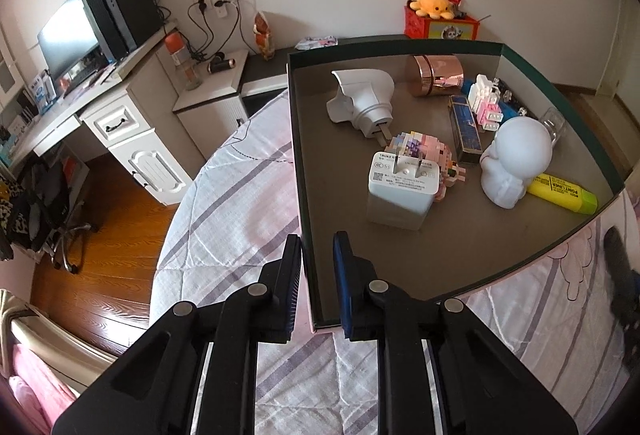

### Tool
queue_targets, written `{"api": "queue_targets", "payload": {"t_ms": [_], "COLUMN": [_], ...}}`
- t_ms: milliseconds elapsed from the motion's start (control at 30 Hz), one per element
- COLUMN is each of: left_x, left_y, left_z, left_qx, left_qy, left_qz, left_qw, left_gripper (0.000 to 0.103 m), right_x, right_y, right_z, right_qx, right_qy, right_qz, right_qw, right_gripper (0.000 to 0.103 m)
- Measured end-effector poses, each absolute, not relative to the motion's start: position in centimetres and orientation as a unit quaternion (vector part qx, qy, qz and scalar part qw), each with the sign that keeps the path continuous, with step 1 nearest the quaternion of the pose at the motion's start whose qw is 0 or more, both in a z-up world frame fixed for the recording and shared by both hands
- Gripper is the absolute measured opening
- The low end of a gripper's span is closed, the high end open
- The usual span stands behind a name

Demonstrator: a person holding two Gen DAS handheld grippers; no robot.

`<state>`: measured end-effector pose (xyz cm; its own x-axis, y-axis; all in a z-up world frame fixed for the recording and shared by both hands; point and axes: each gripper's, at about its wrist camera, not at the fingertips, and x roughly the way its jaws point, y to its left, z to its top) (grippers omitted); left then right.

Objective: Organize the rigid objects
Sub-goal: 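Carry the black case into the pink box and open the right tool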

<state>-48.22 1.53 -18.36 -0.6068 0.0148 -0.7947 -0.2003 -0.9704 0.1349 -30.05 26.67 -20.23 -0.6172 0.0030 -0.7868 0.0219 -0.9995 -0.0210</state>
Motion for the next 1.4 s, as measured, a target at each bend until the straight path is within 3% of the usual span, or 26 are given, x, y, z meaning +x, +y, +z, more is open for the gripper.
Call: {"api": "queue_targets", "payload": {"t_ms": [867, 1400], "left_x": [-48.5, -48.7], "left_y": [1.3, 1.2], "left_z": [-18.5, -18.6], "left_qx": [-0.424, -0.424], "left_qy": [0.147, 0.148], "left_qz": [0.888, 0.888], "left_qw": [0.101, 0.103], "left_gripper": [0.014, 0.013], "right_x": [-35.6, -38.7], "right_y": [30.4, 27.6], "right_z": [-19.4, -11.5], "right_qx": [0.424, 0.354], "right_qy": [-0.009, 0.024], "right_qz": [-0.905, -0.935], "right_qw": [0.0, 0.019], "right_gripper": [0.045, 0.045]}}
